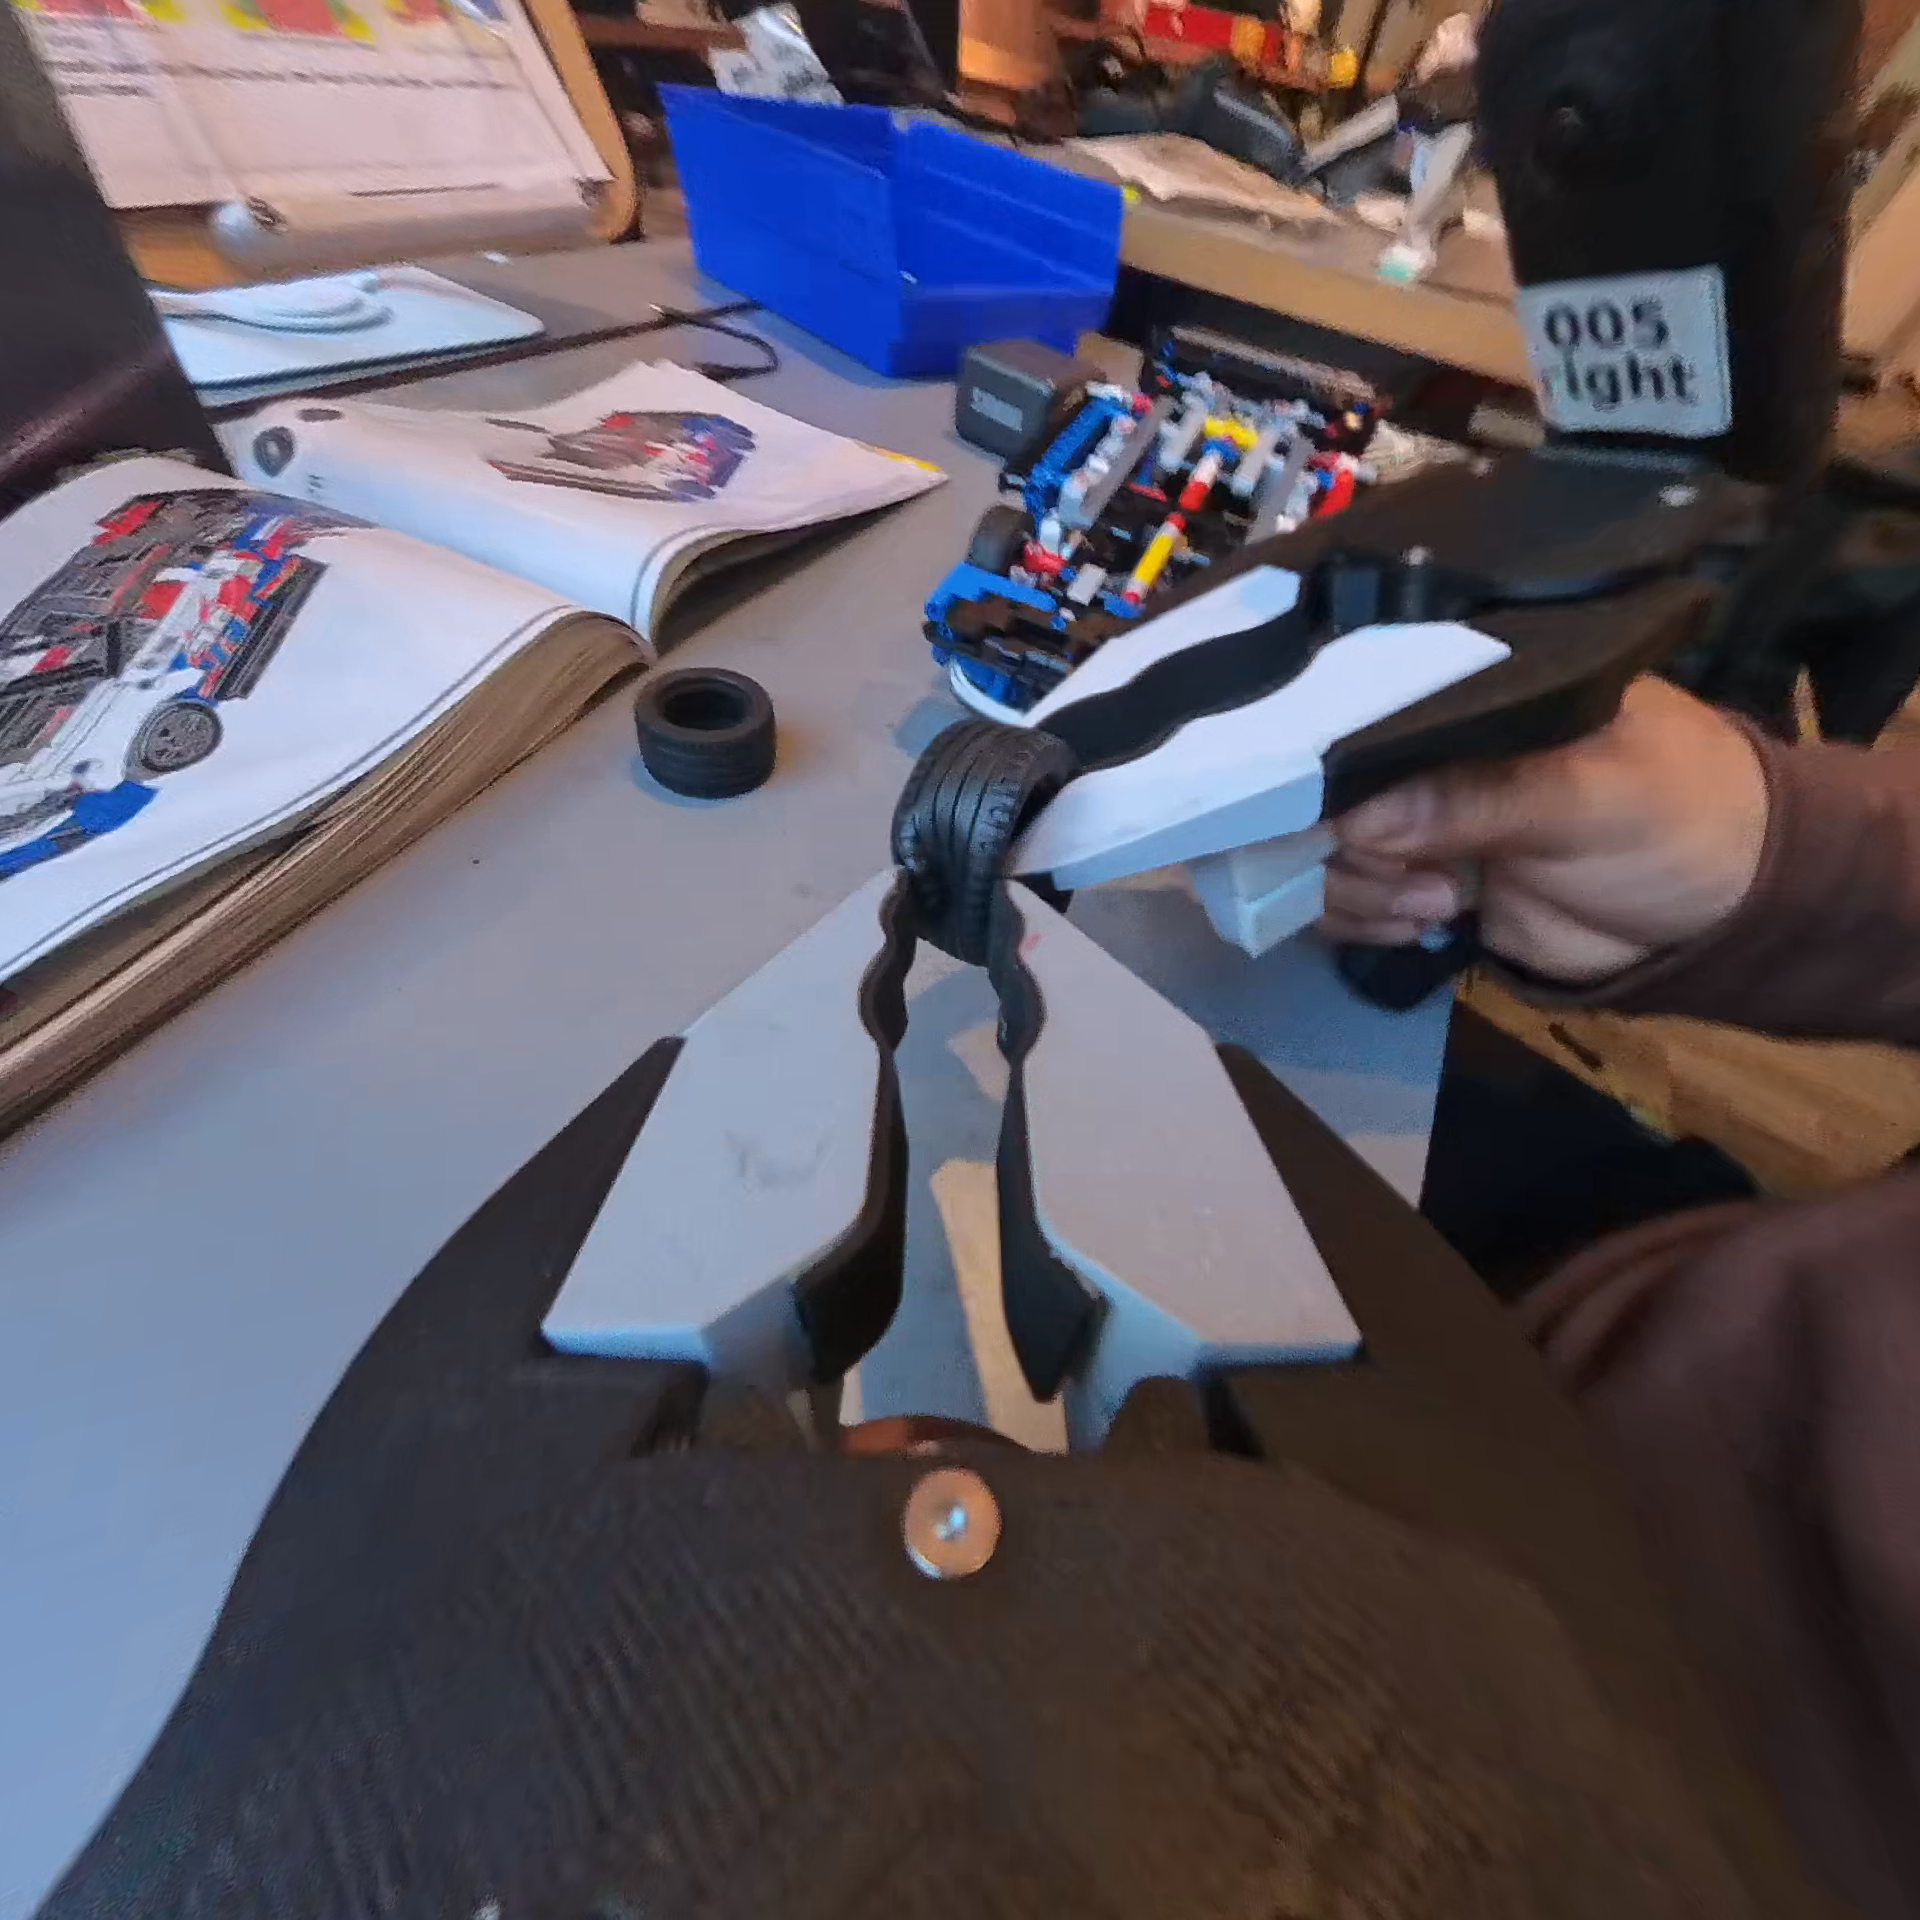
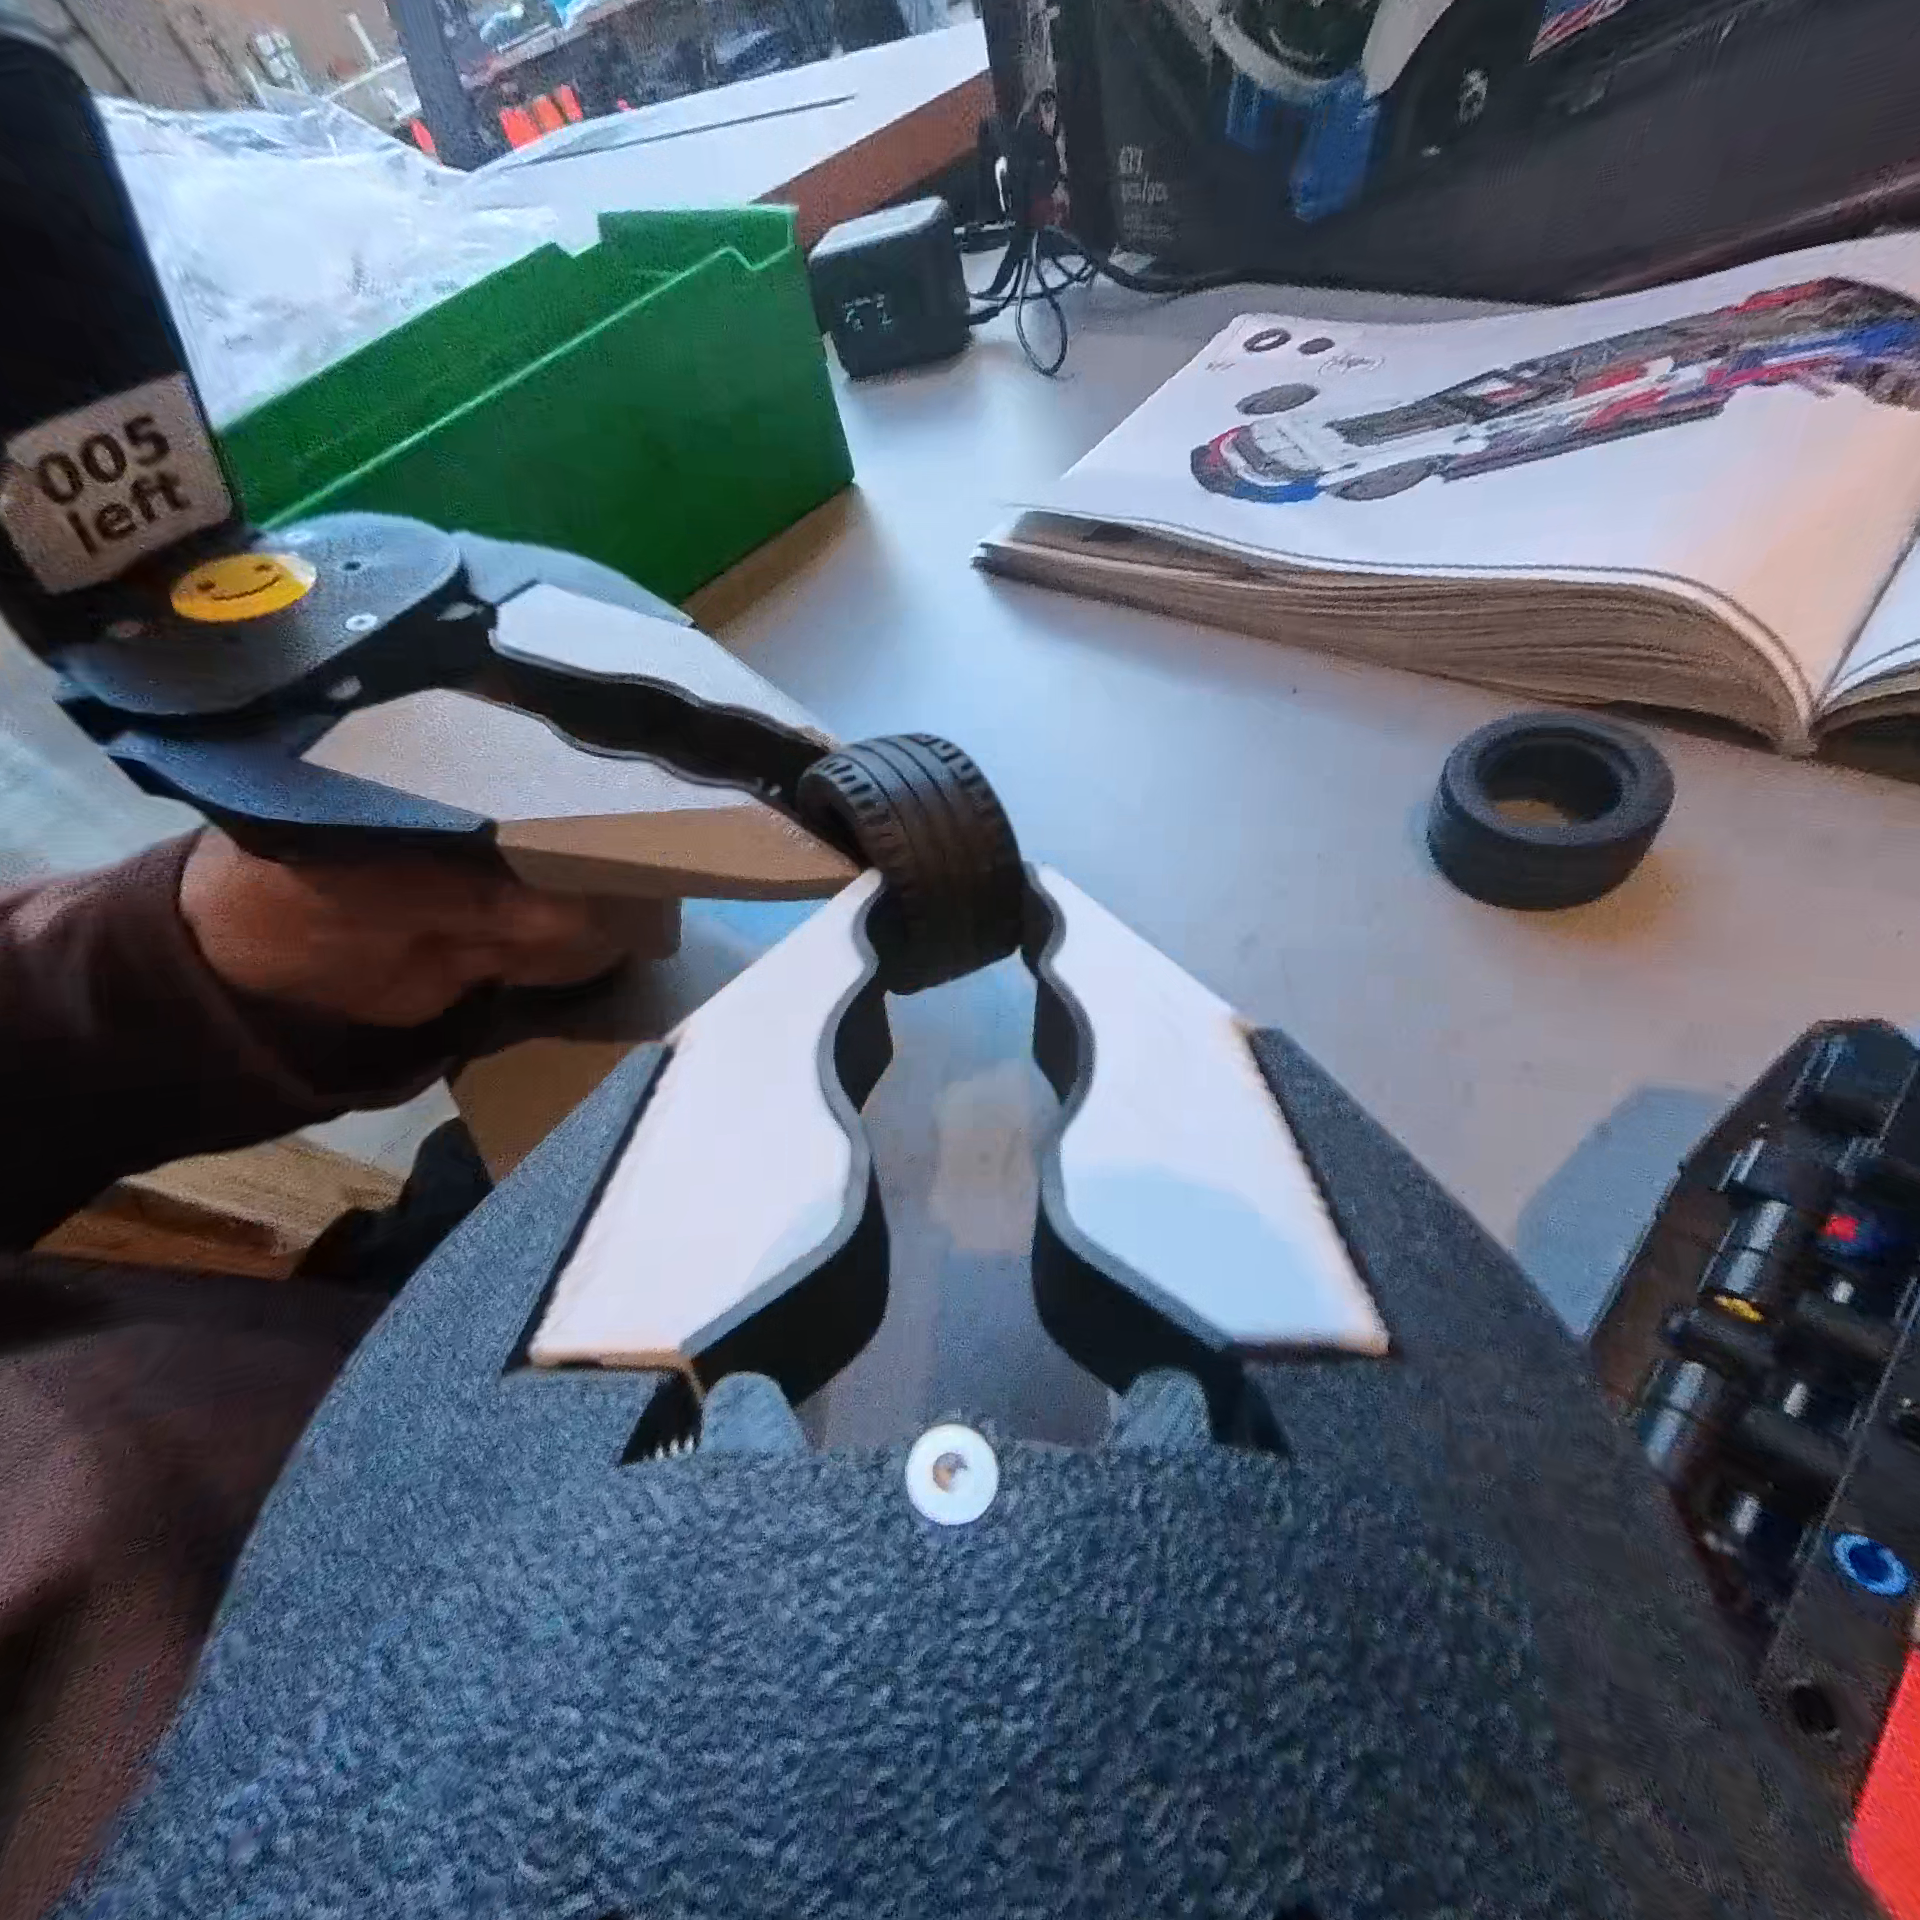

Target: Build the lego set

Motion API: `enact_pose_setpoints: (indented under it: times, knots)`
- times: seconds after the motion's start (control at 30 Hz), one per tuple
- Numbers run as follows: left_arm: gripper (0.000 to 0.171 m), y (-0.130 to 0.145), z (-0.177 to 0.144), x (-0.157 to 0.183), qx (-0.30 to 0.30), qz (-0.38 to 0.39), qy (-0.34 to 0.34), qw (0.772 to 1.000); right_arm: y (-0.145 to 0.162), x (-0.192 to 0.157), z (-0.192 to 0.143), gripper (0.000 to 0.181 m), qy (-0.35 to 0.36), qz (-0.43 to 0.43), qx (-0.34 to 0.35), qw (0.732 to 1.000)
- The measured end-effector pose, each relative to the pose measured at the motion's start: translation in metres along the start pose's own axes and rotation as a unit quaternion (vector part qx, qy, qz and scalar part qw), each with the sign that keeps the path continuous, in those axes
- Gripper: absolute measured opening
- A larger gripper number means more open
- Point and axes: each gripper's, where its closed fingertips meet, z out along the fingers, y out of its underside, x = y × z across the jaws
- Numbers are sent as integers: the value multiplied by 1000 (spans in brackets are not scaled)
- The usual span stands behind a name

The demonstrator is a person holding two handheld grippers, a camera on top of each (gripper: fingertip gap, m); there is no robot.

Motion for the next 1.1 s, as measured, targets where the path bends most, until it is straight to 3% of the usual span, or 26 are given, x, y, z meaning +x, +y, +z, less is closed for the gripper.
enact_pose_setpoints:
  times: [0.07, 0.2, 0.23, 0.33, 0.43, 0.53, 0.67, 0.83, 1.0, 1.03, 1.1]
  knots:
    - [11, -3, -1, 0, 13, -19, 8, 1000, -4, 0, -2, 18, -5, -1, 7, 1000]
    - [21, 2, -9, 13, -17, -99, 116, 988, -1, -6, -10, 20, -77, 56, -5, 995]
    - [14, 4, -12, 15, -29, -88, 126, 988, -1, -3, -11, 20, -75, 67, -6, 995]
    - [30, 13, -8, 20, -75, -49, 106, 990, -3, -4, -10, 20, -103, 117, -11, 988]
    - [39, 10, 1, 17, -63, -61, 88, 992, -2, -6, -9, 21, -112, 133, -11, 985]
    - [31, -2, 0, 18, -16, -115, 120, 986, -4, -14, -11, 21, -159, 185, -4, 970]
    - [24, -4, -3, 24, -8, -152, 157, 976, -5, -19, -14, 22, -205, 223, -15, 953]
    - [21, -14, -14, 15, 11, -207, 161, 965, -21, -6, -33, 19, -201, 182, 5, 963]
    - [21, -14, -13, 23, 2, -220, 174, 960, -14, -12, -30, 38, -191, 134, -36, 972]
    - [21, -14, -12, 24, 2, -212, 171, 962, -12, -14, -29, 37, -193, 129, -43, 972]
    - [21, -17, -13, 28, 9, -215, 180, 960, -12, -20, -28, 19, -214, 119, -38, 969]
